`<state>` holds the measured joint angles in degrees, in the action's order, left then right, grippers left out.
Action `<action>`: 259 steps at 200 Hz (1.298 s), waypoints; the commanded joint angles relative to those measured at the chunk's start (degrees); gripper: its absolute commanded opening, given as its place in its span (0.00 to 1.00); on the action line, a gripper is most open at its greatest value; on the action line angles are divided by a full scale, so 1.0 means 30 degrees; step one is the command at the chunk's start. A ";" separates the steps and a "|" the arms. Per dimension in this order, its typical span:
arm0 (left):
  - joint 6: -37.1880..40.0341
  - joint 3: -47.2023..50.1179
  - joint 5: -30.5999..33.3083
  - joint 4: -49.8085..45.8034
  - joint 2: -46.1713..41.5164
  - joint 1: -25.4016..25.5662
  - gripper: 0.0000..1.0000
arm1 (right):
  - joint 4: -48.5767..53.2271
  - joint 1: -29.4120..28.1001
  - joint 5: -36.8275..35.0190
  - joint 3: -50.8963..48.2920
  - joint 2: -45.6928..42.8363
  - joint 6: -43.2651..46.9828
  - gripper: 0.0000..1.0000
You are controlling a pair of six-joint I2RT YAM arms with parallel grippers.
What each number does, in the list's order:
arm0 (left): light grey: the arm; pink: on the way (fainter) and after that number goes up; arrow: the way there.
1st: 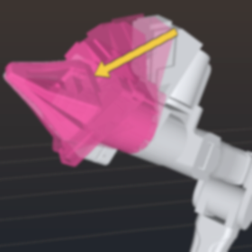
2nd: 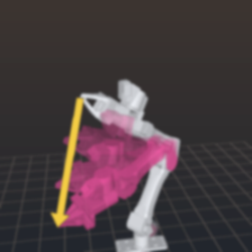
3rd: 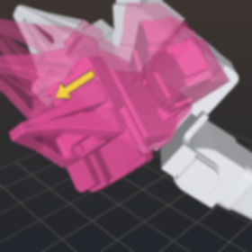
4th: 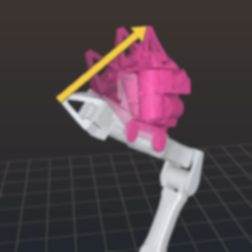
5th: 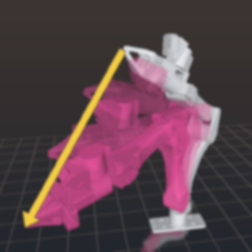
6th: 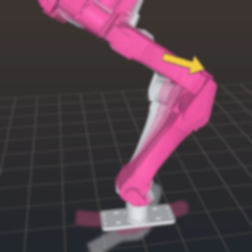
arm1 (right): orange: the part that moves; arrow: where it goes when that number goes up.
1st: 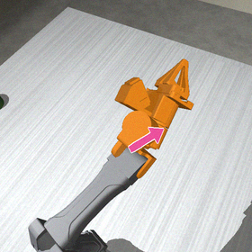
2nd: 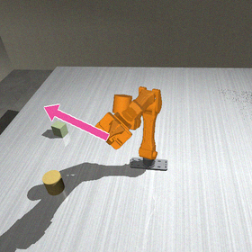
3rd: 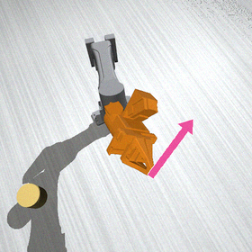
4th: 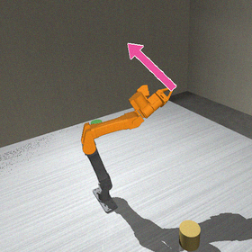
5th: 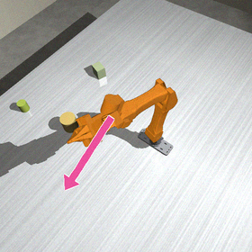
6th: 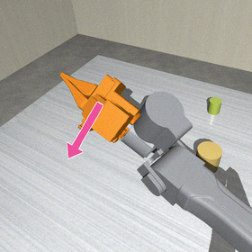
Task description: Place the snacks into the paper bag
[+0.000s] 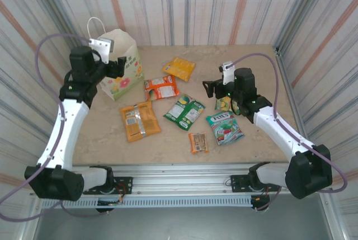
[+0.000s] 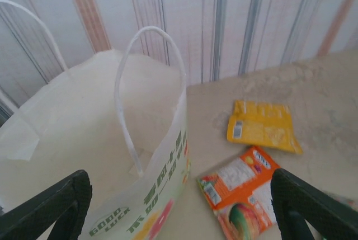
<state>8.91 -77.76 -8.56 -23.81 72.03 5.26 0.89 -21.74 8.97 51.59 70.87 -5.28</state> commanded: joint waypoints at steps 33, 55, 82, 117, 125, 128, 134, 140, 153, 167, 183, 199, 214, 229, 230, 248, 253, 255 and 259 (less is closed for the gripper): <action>0.4355 -0.8266 -0.1035 -0.9964 0.6134 -0.0454 0.82 | 0.0418 -0.0923 -0.0145 0.0700 0.0990 0.0631 0.99; 0.5176 -0.9998 -0.0859 -1.1120 0.7589 -0.0608 0.82 | 0.0465 -0.1111 -0.0236 0.0433 0.1070 0.0635 0.99; 0.5640 -1.0439 -0.0488 -1.1549 0.8374 -0.1014 0.82 | 0.0941 -0.1191 -0.0237 0.0071 0.1159 0.0646 0.99; 0.5962 -1.0288 0.0176 -1.1464 0.8813 -0.1294 0.80 | 0.1455 -0.1247 -0.0134 -0.0119 0.1249 0.0760 0.99; 0.6039 -1.0220 0.0400 -1.1387 0.8930 -0.1333 0.79 | 0.1514 -0.1267 -0.0174 -0.0106 0.1258 0.0792 0.99; 0.6053 -1.0206 0.0480 -1.1349 0.8969 -0.1378 0.79 | 0.1486 -0.1281 -0.0193 -0.0091 0.1277 0.0793 0.99; 0.6068 -1.0204 0.0579 -1.1294 0.9053 -0.1435 0.78 | 0.1464 -0.1280 -0.0191 -0.0101 0.1279 0.0793 0.99; 0.6084 -1.0158 0.0679 -1.1213 0.9121 -0.1501 0.78 | 0.1437 -0.1310 -0.0180 -0.0065 0.1293 0.0793 0.99; 0.6142 -1.0034 0.0830 -1.0943 0.9292 -0.1632 0.77 | 0.1295 -0.1367 -0.0193 -0.0051 0.1345 0.0796 0.99; 0.6164 -1.0076 0.0795 -1.0844 0.9580 -0.1750 0.73 | 0.1229 -0.1445 -0.0207 -0.0059 0.1417 0.0768 0.99; 0.6171 -1.0258 0.0684 -1.0958 0.9946 -0.1817 0.67 | 0.1214 -0.1556 -0.0237 -0.0030 0.1541 0.0763 0.99; 0.6172 -1.0521 0.0662 -1.1229 1.0244 -0.1840 0.58 | 0.1213 -0.1696 -0.0317 0.0016 0.1696 0.0782 0.99; 0.6086 -1.0695 0.0470 -1.1482 1.0330 -0.1836 0.44 | 0.1286 -0.1778 -0.0381 0.0142 0.1776 0.0820 0.99; 0.5703 -1.0830 0.0449 -1.1766 1.0243 -0.1833 0.29 | 0.1343 -0.1829 -0.0383 0.0257 0.1879 0.0852 0.99; 0.5673 -1.0839 0.0435 -1.1802 1.0241 -0.1836 0.28 | 0.1359 -0.1833 -0.0383 0.0275 0.1886 0.0852 0.99; 0.5259 -1.0901 0.0677 -1.2295 0.9924 -0.1825 0.17 | 0.1346 -0.1873 -0.0339 0.0322 0.1929 0.0910 0.99; 0.5075 -1.0866 0.0886 -1.2402 0.9804 -0.1824 0.14 | 0.1346 -0.1888 -0.0325 0.0350 0.1948 0.0932 0.99; 0.4982 -1.0868 0.0991 -1.2433 0.9763 -0.1836 0.13 | 0.1346 -0.1893 -0.0310 0.0344 0.1951 0.0915 0.99; 0.4814 -1.0834 0.1172 -1.2516 0.9663 -0.1840 0.12 | 0.1331 -0.1897 -0.0296 0.0347 0.1945 0.0910 0.99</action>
<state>25.87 -108.71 -6.79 -57.78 103.00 0.03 4.25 -26.89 8.62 51.83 75.96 -3.79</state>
